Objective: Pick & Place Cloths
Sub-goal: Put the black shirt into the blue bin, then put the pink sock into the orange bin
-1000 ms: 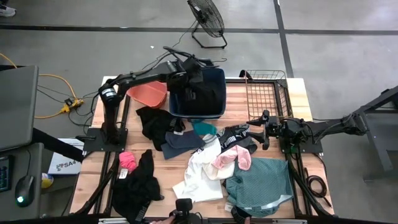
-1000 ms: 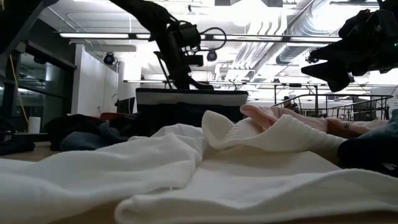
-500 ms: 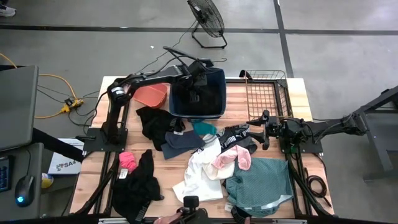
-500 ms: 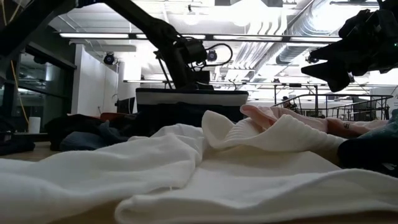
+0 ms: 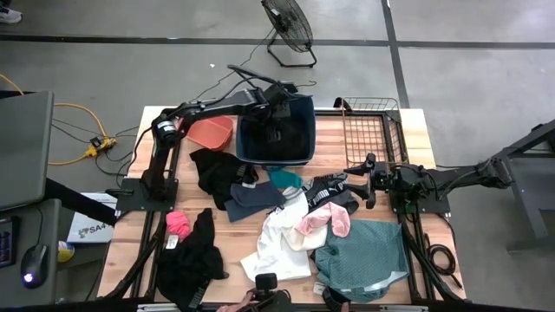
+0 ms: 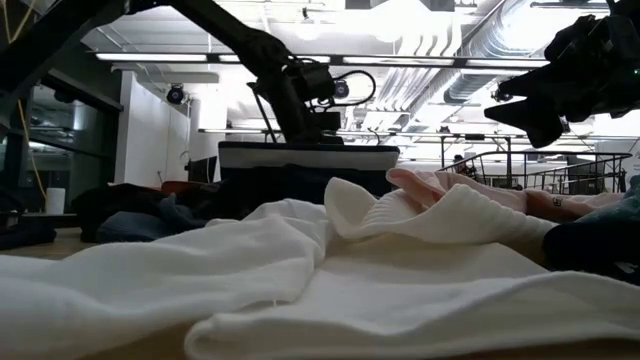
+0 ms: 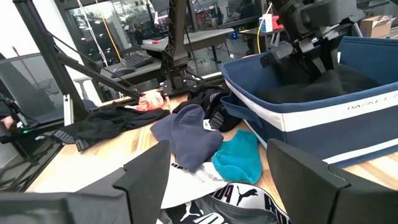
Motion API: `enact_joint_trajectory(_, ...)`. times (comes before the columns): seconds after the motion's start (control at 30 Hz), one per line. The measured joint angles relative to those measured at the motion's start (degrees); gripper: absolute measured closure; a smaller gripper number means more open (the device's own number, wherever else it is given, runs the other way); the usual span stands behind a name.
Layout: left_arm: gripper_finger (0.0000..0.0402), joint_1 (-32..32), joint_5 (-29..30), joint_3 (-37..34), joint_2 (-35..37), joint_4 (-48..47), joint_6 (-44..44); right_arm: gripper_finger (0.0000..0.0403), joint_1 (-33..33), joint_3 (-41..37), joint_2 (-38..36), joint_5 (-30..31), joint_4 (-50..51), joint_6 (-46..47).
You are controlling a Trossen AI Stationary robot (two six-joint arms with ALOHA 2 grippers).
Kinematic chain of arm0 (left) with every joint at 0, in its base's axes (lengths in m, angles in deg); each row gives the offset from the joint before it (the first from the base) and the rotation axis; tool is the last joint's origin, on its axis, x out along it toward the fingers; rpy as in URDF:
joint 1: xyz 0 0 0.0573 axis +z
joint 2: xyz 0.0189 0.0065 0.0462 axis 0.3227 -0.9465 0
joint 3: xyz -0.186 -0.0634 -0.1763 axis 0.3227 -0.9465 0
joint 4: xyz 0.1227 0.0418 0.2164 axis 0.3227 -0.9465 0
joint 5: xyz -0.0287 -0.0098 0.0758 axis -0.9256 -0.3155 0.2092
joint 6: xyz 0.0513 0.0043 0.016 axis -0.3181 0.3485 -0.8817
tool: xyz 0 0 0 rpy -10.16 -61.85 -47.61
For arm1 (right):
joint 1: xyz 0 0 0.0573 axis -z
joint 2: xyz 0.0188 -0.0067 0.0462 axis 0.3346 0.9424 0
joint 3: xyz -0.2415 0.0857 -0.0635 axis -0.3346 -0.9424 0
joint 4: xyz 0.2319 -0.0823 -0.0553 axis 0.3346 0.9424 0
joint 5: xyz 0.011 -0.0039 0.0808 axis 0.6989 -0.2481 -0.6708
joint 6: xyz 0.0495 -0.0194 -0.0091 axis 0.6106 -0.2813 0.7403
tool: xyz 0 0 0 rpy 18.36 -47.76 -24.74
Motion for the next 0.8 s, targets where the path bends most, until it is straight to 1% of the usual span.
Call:
enact_joint_trajectory(0.13, 0.0238, 0.0, 0.0, 2.4, 0.0, -2.0, 2.1, 0.0144, 0.0, 0.0, 0.0, 0.0, 0.0, 0.0)
enact_joint_trajectory(0.2, 0.02, 0.0, 0.0, 4.5, 0.0, -4.7, 2.9, 0.0144, 0.0, 0.0, 0.0, 0.0, 0.0, 0.0)
enact_joint_trajectory(0.27, 0.017, 0.0, 0.0, 7.4, 0.0, -8.5, 4.2, 0.0144, 0.0, 0.0, 0.0, 0.0, 0.0, 0.0)
enact_joint_trajectory(0.33, 0.0149, 0.0, 0.0, 10.6, 0.0, -13.2, 5.4, 0.0144, 0.0, 0.0, 0.0, 0.0, 0.0, 0.0)
enact_joint_trajectory(0.43, 0.0139, 0.0, 0.0, 15.4, 0.0, -21.5, 6.4, 0.0144, 0.0, 0.0, 0.0, 0.0, 0.0, 0.0)
enact_joint_trajectory(0.6, 0.0146, 0.0, 0.0, 22.4, 0.1, -38.5, 7.2, 0.0144, 0.0, 0.0, 0.0, 0.0, 0.0, 0.0)
enact_joint_trajectory(0.7, 0.0156, 0.0, -0.5, 23.4, 1.5, -47.5, 7.2, 0.0144, 0.0, 0.0, 0.0, 0.0, 0.0, 0.0)
enact_joint_trajectory(0.8, 0.0166, 0.0, -1.4, 21.8, 4.3, -51.0, 7.4, 0.0144, 0.0, 0.0, 0.0, 0.0, 0.0, 0.0)
